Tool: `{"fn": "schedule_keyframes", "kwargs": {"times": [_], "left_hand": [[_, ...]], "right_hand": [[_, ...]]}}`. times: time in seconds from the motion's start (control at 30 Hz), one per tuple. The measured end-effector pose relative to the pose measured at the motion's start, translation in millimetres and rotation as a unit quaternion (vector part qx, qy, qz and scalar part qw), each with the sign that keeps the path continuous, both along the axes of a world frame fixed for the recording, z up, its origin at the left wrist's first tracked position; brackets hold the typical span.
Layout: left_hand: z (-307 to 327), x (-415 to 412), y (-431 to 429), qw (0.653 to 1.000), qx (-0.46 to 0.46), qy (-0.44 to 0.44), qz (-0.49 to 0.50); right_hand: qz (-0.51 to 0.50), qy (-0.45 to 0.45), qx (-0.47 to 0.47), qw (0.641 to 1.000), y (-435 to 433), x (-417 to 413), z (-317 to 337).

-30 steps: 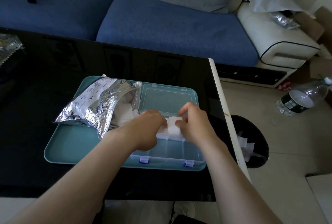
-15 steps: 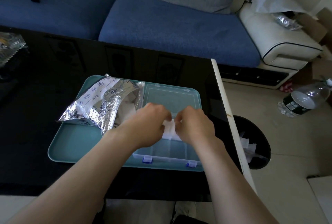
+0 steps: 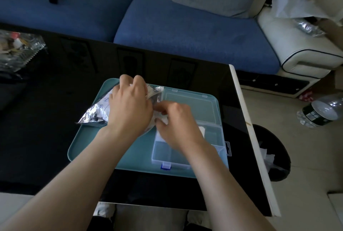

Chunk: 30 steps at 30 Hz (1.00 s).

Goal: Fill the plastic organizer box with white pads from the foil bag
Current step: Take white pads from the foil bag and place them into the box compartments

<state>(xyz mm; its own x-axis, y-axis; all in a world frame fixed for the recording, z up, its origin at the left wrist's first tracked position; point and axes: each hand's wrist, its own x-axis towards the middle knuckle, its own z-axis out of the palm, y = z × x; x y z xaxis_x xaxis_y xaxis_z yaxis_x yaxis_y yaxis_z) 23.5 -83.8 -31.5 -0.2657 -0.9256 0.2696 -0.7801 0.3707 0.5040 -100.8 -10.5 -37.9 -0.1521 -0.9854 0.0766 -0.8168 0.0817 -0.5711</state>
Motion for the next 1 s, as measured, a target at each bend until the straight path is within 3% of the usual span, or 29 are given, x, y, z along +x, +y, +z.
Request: {"fn": "schedule_keyframes", "kwargs": {"times": [0.23, 0.4, 0.63, 1.0], "left_hand": [[-4, 13, -10, 0.999, 0.044, -0.01, 0.009], [-4, 18, -15, 0.998, 0.069, 0.001, 0.003], [0, 21, -15, 0.994, 0.106, 0.008, 0.004], [11, 15, -13, 0.988, 0.151, 0.024, 0.028]], "right_hand": [[0.136, 0.102, 0.095, 0.981, -15, 27, -16], [0.13, 0.182, 0.107, 0.969, -14, 35, -17], [0.11, 0.098, 0.144, 0.979, -15, 28, 1], [-0.025, -0.116, 0.059, 0.991, -15, 4, 8]]}}
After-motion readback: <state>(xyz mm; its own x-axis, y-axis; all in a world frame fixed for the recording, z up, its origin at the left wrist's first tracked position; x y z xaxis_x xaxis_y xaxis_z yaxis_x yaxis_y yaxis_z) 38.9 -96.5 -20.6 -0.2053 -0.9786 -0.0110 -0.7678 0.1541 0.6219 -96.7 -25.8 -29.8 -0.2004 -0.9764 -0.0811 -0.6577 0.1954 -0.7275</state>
